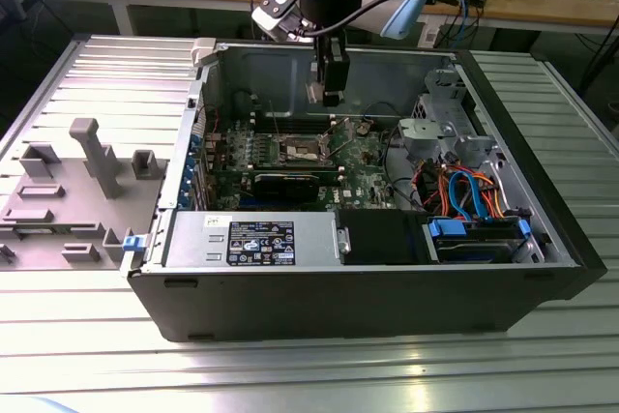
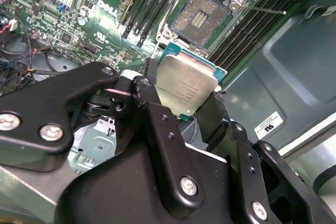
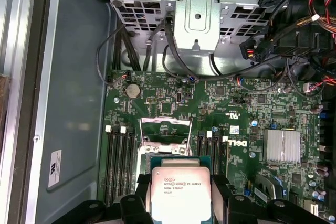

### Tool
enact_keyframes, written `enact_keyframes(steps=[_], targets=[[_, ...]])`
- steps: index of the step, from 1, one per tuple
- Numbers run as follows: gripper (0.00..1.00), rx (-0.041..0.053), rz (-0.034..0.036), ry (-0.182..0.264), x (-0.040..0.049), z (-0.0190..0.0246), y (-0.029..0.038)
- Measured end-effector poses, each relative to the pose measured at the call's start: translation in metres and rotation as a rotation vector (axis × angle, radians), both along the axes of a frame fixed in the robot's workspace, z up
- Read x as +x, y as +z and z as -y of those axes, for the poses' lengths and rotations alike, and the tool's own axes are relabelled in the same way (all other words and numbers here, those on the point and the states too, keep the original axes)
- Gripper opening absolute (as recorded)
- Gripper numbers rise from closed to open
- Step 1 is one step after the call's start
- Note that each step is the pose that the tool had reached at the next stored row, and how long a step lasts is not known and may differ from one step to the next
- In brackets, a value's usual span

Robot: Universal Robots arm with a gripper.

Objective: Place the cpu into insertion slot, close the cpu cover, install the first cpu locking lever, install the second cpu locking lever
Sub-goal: 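Place the cpu into insertion slot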

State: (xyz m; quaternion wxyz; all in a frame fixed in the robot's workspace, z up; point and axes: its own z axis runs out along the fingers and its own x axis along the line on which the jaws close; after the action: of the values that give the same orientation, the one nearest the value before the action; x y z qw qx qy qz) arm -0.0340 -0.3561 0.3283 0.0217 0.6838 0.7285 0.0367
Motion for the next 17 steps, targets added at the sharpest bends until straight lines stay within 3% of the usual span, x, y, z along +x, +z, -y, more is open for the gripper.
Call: enact_keyframes(steps=[17], targets=[[0.54, -0.0001, 0.0000, 0.000, 0.0000, 0.0000, -0.0051]])
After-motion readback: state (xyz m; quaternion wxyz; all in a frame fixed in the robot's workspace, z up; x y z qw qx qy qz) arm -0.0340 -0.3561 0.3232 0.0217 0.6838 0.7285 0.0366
